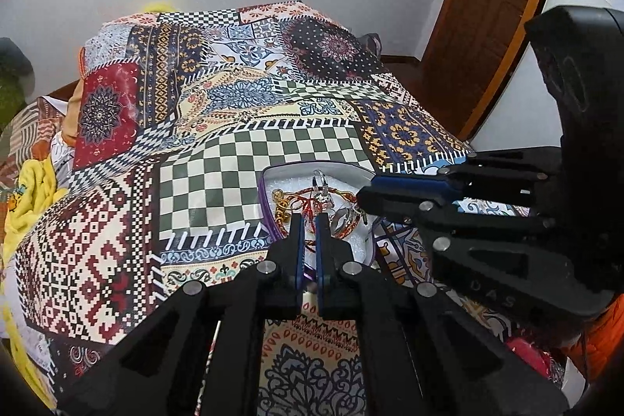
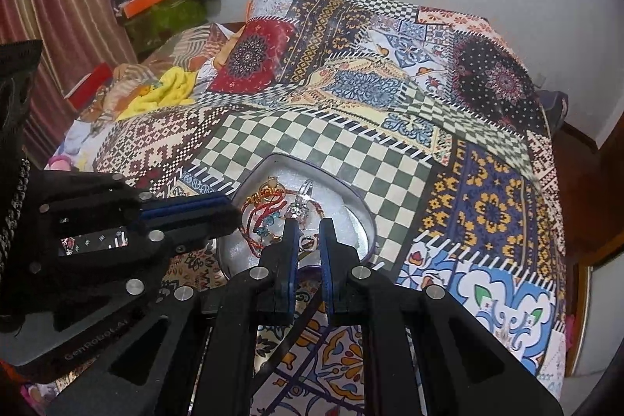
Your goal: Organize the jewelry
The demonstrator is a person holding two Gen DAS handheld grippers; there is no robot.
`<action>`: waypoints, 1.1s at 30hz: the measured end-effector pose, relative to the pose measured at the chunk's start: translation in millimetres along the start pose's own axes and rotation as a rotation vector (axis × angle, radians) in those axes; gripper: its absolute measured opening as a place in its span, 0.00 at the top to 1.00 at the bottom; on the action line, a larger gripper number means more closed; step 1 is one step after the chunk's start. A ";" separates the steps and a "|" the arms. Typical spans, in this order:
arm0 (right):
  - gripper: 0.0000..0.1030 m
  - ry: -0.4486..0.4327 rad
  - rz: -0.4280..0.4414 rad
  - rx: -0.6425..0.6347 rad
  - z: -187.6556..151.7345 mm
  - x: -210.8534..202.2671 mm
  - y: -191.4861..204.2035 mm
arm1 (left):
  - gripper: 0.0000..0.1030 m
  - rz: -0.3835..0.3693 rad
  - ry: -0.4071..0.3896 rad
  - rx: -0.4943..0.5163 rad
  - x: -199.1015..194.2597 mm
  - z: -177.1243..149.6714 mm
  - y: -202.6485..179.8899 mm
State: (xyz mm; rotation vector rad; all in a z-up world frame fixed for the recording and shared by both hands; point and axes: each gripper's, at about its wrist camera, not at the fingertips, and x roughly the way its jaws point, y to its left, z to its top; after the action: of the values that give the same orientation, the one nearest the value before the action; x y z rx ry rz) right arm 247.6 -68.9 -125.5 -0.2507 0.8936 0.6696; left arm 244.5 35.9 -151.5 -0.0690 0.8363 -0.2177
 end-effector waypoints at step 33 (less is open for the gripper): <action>0.83 -0.584 -0.103 -0.011 -25.2 -248.5 70.1 | 0.75 0.052 -0.562 0.065 -265.3 -6.6 -62.0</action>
State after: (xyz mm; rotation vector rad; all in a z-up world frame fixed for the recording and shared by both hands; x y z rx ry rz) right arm 77.4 -134.1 59.1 -0.0982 0.3160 0.6054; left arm 57.1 33.5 46.4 -0.0434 0.2710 -0.1638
